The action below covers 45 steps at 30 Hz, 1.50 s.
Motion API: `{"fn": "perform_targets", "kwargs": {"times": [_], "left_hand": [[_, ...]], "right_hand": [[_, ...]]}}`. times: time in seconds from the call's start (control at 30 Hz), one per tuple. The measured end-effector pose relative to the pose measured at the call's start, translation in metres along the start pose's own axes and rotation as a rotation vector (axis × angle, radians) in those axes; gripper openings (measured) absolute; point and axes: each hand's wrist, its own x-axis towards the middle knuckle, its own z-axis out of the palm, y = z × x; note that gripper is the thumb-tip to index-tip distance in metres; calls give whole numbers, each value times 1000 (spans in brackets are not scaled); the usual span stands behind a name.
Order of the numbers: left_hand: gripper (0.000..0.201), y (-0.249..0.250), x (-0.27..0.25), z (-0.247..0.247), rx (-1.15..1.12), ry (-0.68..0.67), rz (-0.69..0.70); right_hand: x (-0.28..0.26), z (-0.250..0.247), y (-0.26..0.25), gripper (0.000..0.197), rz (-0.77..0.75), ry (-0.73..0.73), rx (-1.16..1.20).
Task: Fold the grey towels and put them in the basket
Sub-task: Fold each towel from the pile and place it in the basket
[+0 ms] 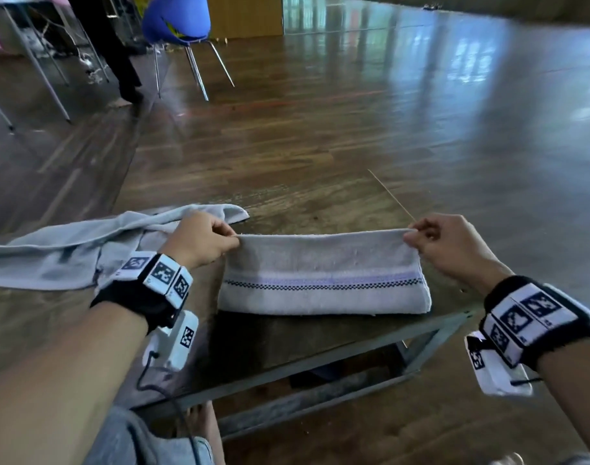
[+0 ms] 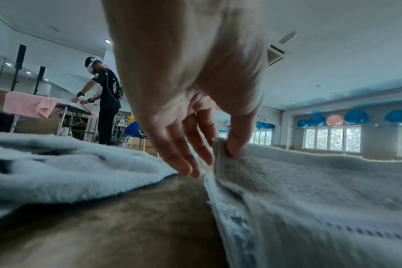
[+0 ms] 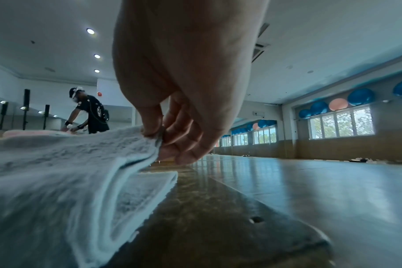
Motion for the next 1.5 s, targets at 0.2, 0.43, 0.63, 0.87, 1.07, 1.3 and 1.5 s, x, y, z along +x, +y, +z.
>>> {"fn": "perform_targets", "kwargs": {"times": [0.2, 0.43, 0.63, 0.87, 1.07, 1.3, 1.5], "left_hand": [[2, -7, 23, 20, 69, 38, -16], [6, -10, 30, 26, 133, -10, 7], [7, -9, 27, 26, 80, -33, 84], [7, 4, 20, 13, 111, 114, 211], [17, 28, 6, -22, 15, 482, 469], [29, 9, -19, -27, -92, 277, 438], [11, -29, -19, 3, 125, -55, 20]], "right_hand": [[30, 27, 3, 21, 44, -42, -256], [37, 32, 9, 16, 76, -135, -327], [37, 30, 2, 13, 59, -144, -361], [33, 20, -14, 12, 31, -53, -307], [31, 0, -47, 9, -331, 455, -122], [2, -7, -29, 13, -443, 241, -202], [-18, 12, 6, 14, -115, -169, -287]]}}
